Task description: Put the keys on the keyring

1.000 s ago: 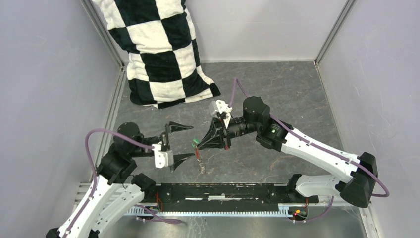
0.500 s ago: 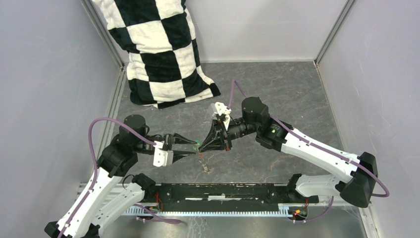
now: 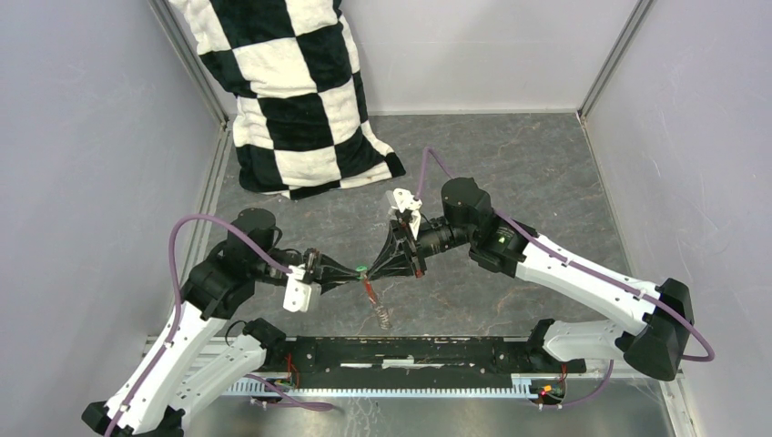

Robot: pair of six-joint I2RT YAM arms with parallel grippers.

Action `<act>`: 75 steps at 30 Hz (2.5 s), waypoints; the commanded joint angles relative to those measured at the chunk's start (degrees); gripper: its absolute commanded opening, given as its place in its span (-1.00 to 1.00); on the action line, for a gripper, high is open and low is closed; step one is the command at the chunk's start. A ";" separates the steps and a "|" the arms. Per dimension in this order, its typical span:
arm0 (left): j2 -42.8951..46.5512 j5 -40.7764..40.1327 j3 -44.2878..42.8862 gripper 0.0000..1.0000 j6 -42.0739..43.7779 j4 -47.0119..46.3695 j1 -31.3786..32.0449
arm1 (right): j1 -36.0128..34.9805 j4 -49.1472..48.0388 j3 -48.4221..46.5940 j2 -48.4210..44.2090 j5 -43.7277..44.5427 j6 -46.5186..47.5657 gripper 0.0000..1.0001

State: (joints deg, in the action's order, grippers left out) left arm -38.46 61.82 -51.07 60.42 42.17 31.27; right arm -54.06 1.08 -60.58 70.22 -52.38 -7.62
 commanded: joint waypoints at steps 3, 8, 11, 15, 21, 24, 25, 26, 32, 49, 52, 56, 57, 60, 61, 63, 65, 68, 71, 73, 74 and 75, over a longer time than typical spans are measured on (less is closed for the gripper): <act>1.52 -1.38 -1.58 -0.90 10.29 2.06 0.03 | 0.91 -1.21 -3.33 -0.18 1.81 0.76 -1.00; 5.14 -4.76 0.97 -0.96 18.85 1.50 0.03 | 1.67 -1.25 -3.46 -0.17 4.30 0.28 -0.99; 7.37 -7.11 3.36 -0.96 19.55 -2.67 0.02 | 1.86 -1.68 -3.38 -0.12 6.14 -0.49 -1.00; 8.31 -8.71 4.70 -0.96 20.88 -4.83 0.02 | 1.85 -5.69 -2.28 -0.56 7.78 -2.97 -1.00; 7.93 -8.39 4.99 -0.95 19.94 -4.84 0.02 | 1.81 -12.86 0.84 -1.21 7.78 -6.98 -1.00; 8.62 -7.87 5.60 -0.95 19.74 -4.90 0.02 | 1.82 -14.66 1.93 -1.73 8.66 -7.80 -1.00; 8.78 -7.52 5.75 -0.95 19.43 -4.85 0.02 | 1.89 -15.01 2.29 -1.91 9.07 -7.94 -1.00; 9.02 -6.99 6.00 -0.95 19.12 -4.82 0.02 | 2.01 -15.68 2.63 -2.11 9.45 -8.11 -0.99; 9.19 -3.63 6.30 -0.76 20.19 -0.65 0.02 | 2.00 -20.28 4.77 -3.13 10.46 -10.12 -1.00; 5.47 -9.02 -2.32 0.78 -15.18 -16.67 0.02 | 2.34 -35.84 14.61 -6.75 9.14 -14.73 -1.00; 2.21 -3.67 -4.51 0.66 -23.58 -19.18 0.03 | 2.36 -34.45 14.35 -6.50 9.40 -13.04 -0.99; -3.38 3.67 -6.98 0.29 -25.69 -15.37 0.02 | 2.31 -34.13 13.91 -6.12 9.40 -12.62 -1.00; -4.34 4.03 -7.29 0.22 -25.47 -14.22 0.07 | 2.33 -34.06 13.82 -6.13 9.48 -12.41 -1.00; -5.83 4.60 -7.51 0.08 -26.65 -13.36 0.05 | 2.32 -33.52 13.39 -6.10 9.59 -11.85 -1.00; -6.11 4.94 -7.41 0.00 -27.02 -13.35 0.03 | 2.30 -33.43 13.23 -6.15 9.56 -11.76 -1.00; -6.58 4.88 -7.09 -0.09 -27.53 -13.37 0.02 | 2.31 -33.34 13.12 -6.14 9.58 -11.59 -1.00; -6.62 4.02 -6.82 -0.14 -28.26 -13.36 0.06 | 2.30 -33.25 13.11 -6.23 9.57 -11.46 -1.00; -6.13 2.60 -6.41 -0.24 -28.43 -13.35 0.02 | 2.33 -33.16 13.12 -6.24 9.58 -11.45 -1.00; -5.77 1.46 -5.88 -0.33 -28.51 -13.36 0.02 | 2.29 -33.24 13.12 -6.45 9.79 -11.46 -1.00; -5.51 0.93 -5.37 -0.39 -28.80 -13.40 0.04 | 2.30 -33.32 13.12 -6.67 10.18 -11.41 -1.00; -5.43 0.72 -4.94 -0.42 -29.12 -13.39 0.03 | 2.37 -33.34 13.12 -6.82 10.32 -11.45 -1.00; -5.33 0.49 -4.66 -0.44 -29.32 -13.38 0.02 | 2.34 -33.47 13.12 -6.99 10.52 -11.46 -1.00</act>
State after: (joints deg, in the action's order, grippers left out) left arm -44.45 63.09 -56.69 34.48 28.64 31.27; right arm -51.94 -29.47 -45.60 65.30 -43.24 -19.75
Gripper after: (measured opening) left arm 0.300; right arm 0.006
